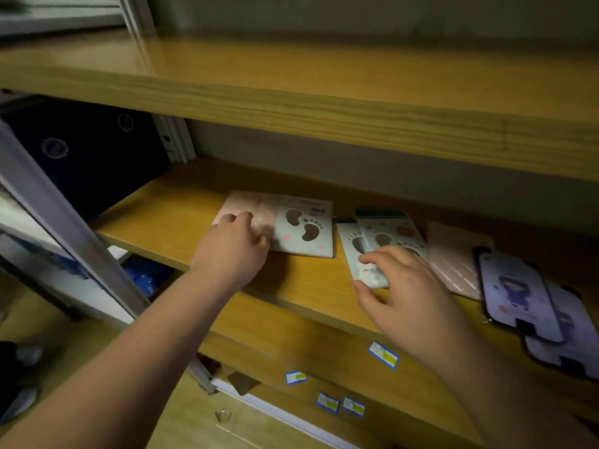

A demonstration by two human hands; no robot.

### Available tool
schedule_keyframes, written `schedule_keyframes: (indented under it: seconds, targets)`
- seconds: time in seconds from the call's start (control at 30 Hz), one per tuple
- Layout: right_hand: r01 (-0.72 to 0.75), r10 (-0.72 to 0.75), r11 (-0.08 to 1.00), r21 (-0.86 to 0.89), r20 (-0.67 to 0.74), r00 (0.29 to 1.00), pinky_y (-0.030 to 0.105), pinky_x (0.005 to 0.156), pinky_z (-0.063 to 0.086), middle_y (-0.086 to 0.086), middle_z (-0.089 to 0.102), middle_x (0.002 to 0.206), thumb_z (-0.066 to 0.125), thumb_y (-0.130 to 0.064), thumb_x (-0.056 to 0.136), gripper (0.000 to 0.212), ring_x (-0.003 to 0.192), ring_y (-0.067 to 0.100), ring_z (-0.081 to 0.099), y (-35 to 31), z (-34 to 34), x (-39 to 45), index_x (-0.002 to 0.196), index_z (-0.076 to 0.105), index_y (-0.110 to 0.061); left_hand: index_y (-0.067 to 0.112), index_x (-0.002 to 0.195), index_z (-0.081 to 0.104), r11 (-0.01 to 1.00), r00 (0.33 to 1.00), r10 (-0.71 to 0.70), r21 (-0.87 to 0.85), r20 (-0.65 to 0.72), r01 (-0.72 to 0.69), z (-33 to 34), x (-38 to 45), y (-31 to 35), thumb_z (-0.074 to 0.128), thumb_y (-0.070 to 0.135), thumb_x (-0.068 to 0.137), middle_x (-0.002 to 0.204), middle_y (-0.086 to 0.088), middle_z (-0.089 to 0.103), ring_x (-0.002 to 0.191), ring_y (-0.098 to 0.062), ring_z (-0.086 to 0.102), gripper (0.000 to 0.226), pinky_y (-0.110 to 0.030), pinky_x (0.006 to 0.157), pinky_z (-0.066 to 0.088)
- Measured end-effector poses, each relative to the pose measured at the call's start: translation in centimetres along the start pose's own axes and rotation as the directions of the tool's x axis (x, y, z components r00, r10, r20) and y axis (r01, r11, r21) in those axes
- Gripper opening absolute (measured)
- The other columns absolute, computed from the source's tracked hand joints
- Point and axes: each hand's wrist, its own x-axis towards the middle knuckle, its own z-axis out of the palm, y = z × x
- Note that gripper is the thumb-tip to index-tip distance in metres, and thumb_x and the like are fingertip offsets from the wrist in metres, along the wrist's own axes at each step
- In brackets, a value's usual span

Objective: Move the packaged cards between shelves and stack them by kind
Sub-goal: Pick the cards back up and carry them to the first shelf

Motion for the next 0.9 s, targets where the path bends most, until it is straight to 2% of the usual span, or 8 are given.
schedule_keyframes:
  seconds: [0.13, 0.3, 0.43, 0.5, 0.6, 0.7, 0.8, 0.9]
  targets:
    - [-0.055, 0.055, 0.998, -0.002, -0.022, 0.998, 0.023, 0.088, 0.035, -0.011, 0.058, 0.123, 0.059, -0.041, 0.091, 0.038, 0.115, 0.007, 0.050, -1.3, 1.0, 0.8, 0.127, 0.061, -0.027, 0.018, 0.141, 0.044, 1.000, 0.997, -0.004, 0.016, 0.073, 0.003, 0.8, 2.3, 0.3, 0.044, 0.064, 0.093, 0.137, -0.015, 0.053, 0.115, -0.039, 0.057, 0.067, -0.043, 0.088, 0.047]
    - [-0.104, 0.103, 0.994, -0.025, -0.060, 0.993, 0.022, 0.087, 0.034, -0.011, 0.058, 0.121, 0.061, -0.039, 0.091, 0.037, 0.112, 0.007, 0.050, -2.2, 1.9, 1.2, 0.125, 0.062, -0.026, 0.018, 0.141, 0.045, 0.977, 0.997, 0.010, -0.215, 0.078, 0.007, 1.7, 3.6, -0.9, 0.056, 0.048, 0.092, 0.136, -0.017, 0.053, 0.115, -0.038, 0.056, 0.059, -0.036, 0.082, 0.041]
    - [-0.131, 0.128, 0.991, -0.029, -0.075, 0.989, 0.020, 0.086, 0.035, -0.011, 0.058, 0.121, 0.061, -0.039, 0.091, 0.037, 0.111, 0.005, 0.050, -2.8, 2.2, 1.0, 0.125, 0.061, -0.026, 0.022, 0.135, 0.046, 0.676, 0.944, -0.095, -0.675, 0.316, 0.294, 1.2, 4.9, -1.5, 0.068, 0.047, 0.078, 0.128, -0.016, 0.061, 0.113, -0.035, 0.061, 0.066, -0.047, 0.096, 0.052]
    - [-0.136, 0.134, 0.990, -0.028, -0.083, 0.988, 0.021, 0.087, 0.035, -0.011, 0.058, 0.121, 0.061, -0.039, 0.091, 0.037, 0.112, 0.006, 0.050, -3.1, 2.3, 1.1, 0.126, 0.061, -0.027, 0.021, 0.134, 0.048, 0.587, 0.927, -0.096, -0.731, 0.362, 0.347, 1.1, 5.7, -1.5, 0.069, 0.048, 0.069, 0.131, -0.015, 0.060, 0.116, -0.036, 0.061, 0.073, -0.050, 0.100, 0.051]
    - [-0.144, 0.141, 0.989, -0.033, -0.097, 0.985, 0.021, 0.089, 0.035, -0.012, 0.057, 0.121, 0.060, -0.040, 0.091, 0.037, 0.112, 0.005, 0.049, -3.4, 2.4, 1.2, 0.127, 0.060, -0.028, 0.018, 0.141, 0.047, 0.765, 0.955, -0.047, -0.604, 0.294, 0.224, 1.8, 6.6, -1.6, 0.064, 0.049, 0.082, 0.135, -0.012, 0.057, 0.119, -0.035, 0.056, 0.069, -0.043, 0.100, 0.048]
    - [-0.159, 0.155, 0.987, -0.031, -0.104, 0.982, 0.021, 0.089, 0.036, -0.014, 0.056, 0.122, 0.059, -0.041, 0.092, 0.039, 0.112, 0.003, 0.048, -3.6, 2.4, 0.8, 0.129, 0.059, -0.028, 0.015, 0.139, 0.054, 0.979, 0.984, 0.116, -0.180, 0.136, -0.091, 2.1, 7.0, -1.7, 0.054, 0.031, 0.090, 0.140, -0.018, 0.054, 0.127, -0.039, 0.046, 0.051, -0.044, 0.107, 0.038]
    - [-0.179, 0.174, 0.983, -0.040, -0.101, 0.980, 0.019, 0.088, 0.034, -0.015, 0.056, 0.123, 0.057, -0.042, 0.093, 0.041, 0.112, 0.000, 0.044, -3.5, 2.4, 0.3, 0.131, 0.058, -0.028, 0.028, 0.145, 0.047, 0.964, 0.947, 0.266, -0.076, 0.180, -0.257, 2.2, 6.6, -1.8, 0.050, 0.031, 0.091, 0.154, -0.010, 0.041, 0.139, -0.037, 0.033, 0.054, -0.045, 0.110, 0.028]
    - [-0.194, 0.189, 0.980, -0.048, -0.100, 0.977, 0.019, 0.087, 0.034, -0.013, 0.056, 0.123, 0.058, -0.041, 0.093, 0.040, 0.113, 0.002, 0.046, -3.4, 2.3, 0.2, 0.130, 0.058, -0.027, 0.038, 0.145, 0.040, 0.975, 0.959, 0.220, -0.060, 0.181, -0.212, 3.0, 5.9, -2.1, 0.037, 0.053, 0.096, 0.160, -0.008, 0.033, 0.146, -0.034, 0.024, 0.051, -0.049, 0.112, 0.024]
